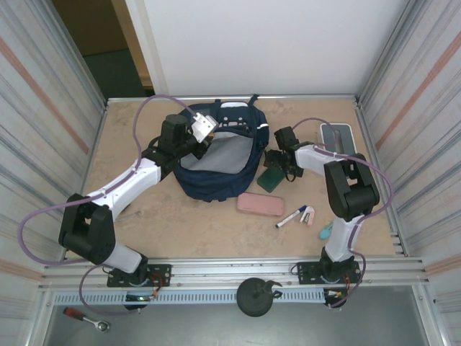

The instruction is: Pack the student bag

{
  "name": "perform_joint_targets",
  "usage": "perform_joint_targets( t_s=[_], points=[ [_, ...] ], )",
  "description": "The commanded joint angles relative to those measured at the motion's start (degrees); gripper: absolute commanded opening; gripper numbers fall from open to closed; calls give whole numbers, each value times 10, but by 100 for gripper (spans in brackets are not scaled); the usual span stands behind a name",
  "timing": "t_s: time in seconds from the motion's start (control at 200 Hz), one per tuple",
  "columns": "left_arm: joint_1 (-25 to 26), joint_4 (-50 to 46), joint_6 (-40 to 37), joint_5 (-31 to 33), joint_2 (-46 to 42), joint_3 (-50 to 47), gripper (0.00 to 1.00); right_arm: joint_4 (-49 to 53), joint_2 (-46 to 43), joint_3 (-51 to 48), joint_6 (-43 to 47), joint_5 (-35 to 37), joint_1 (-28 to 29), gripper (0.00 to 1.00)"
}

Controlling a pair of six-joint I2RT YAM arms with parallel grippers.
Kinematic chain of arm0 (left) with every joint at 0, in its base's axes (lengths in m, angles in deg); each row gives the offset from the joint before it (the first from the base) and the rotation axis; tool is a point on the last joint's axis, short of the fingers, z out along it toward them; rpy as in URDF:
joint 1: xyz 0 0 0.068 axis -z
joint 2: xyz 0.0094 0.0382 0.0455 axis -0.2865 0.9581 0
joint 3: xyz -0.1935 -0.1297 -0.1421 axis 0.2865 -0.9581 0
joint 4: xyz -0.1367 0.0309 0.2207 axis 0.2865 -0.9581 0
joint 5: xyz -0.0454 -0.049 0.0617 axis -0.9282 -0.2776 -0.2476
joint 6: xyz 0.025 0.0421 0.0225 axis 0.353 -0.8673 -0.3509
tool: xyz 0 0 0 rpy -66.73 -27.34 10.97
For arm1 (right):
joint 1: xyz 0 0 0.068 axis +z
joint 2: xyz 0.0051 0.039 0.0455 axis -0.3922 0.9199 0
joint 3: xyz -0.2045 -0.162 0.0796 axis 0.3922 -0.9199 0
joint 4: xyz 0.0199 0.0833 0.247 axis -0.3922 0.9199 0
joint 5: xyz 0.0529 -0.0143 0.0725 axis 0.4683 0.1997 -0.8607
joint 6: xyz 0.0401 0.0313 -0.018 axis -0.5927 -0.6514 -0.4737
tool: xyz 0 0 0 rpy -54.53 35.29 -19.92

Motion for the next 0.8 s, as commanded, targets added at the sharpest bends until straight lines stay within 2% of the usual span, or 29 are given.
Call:
perform_joint_targets(
  t_s=[0.0, 0.17, 0.541, 0.797],
  points=[
    [5, 18, 2, 10, -9, 16, 0, 47, -34, -21, 25, 11, -28, 93],
    [5, 20, 4, 13, -8, 16, 0, 50, -17, -22, 14, -4, -12, 85],
    [7, 15, 5, 11, -8, 16, 0, 75, 2, -5, 25, 22, 30, 93],
    [8, 14, 4, 12, -10, 13, 0, 116, -53, -62, 51, 55, 14, 94]
  ],
)
